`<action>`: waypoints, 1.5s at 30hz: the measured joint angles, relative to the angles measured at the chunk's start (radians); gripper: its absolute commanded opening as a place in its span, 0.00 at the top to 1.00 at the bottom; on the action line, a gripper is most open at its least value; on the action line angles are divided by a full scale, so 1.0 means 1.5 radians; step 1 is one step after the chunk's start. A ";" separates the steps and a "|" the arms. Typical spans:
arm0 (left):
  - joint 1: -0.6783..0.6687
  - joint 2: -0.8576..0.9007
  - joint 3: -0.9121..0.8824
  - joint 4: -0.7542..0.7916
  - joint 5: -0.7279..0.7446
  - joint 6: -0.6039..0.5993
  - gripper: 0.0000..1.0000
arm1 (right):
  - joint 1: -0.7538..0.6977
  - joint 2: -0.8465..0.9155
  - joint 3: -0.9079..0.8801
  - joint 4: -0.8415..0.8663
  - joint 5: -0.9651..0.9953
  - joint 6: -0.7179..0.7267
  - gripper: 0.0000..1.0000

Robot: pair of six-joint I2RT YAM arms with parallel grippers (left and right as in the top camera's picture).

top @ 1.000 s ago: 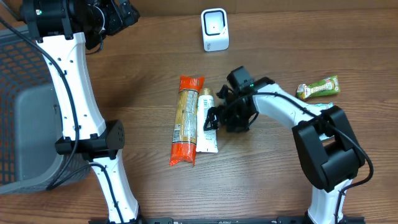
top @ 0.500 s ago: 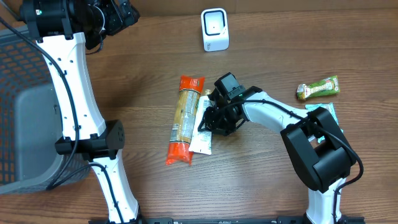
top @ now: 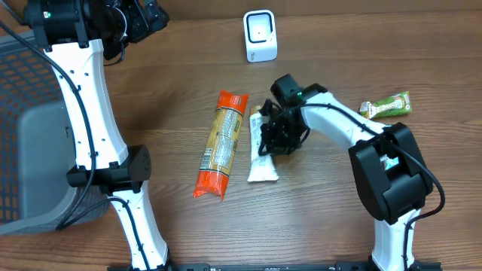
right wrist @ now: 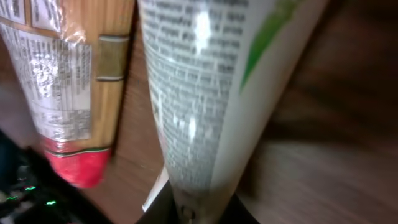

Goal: Scan the item barcode
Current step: 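Reach the right gripper to the white-and-gold tube and grasp it, then lift the tube with the right gripper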

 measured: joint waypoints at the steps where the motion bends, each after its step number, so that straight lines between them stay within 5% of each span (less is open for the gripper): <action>1: 0.000 0.000 0.000 0.000 0.000 0.000 0.00 | -0.002 0.000 0.010 -0.009 0.029 -0.023 0.86; 13: 0.000 0.000 0.000 0.000 0.000 0.000 0.00 | -0.023 0.000 0.027 0.015 0.188 -0.125 0.37; 22: 0.000 0.000 0.000 -0.001 0.000 0.000 0.00 | -0.046 0.000 -0.031 0.089 0.033 -0.063 0.29; 28: 0.000 0.000 0.000 0.000 0.000 0.000 0.00 | -0.044 -0.016 -0.099 0.205 -0.020 0.116 0.75; 30: 0.000 0.000 0.000 0.000 0.000 0.000 0.00 | -0.045 -0.015 -0.107 0.202 -0.032 0.152 0.82; 31: 0.000 0.000 0.000 0.000 0.000 0.000 0.00 | -0.045 -0.015 -0.107 0.204 -0.037 0.164 0.96; 39: 0.000 0.000 0.000 0.000 0.000 0.000 0.00 | -0.046 -0.019 -0.104 0.208 -0.058 0.196 0.96; 45: 0.000 0.000 0.000 0.000 0.000 0.000 0.00 | -0.046 -0.034 -0.033 0.021 -0.019 0.096 0.96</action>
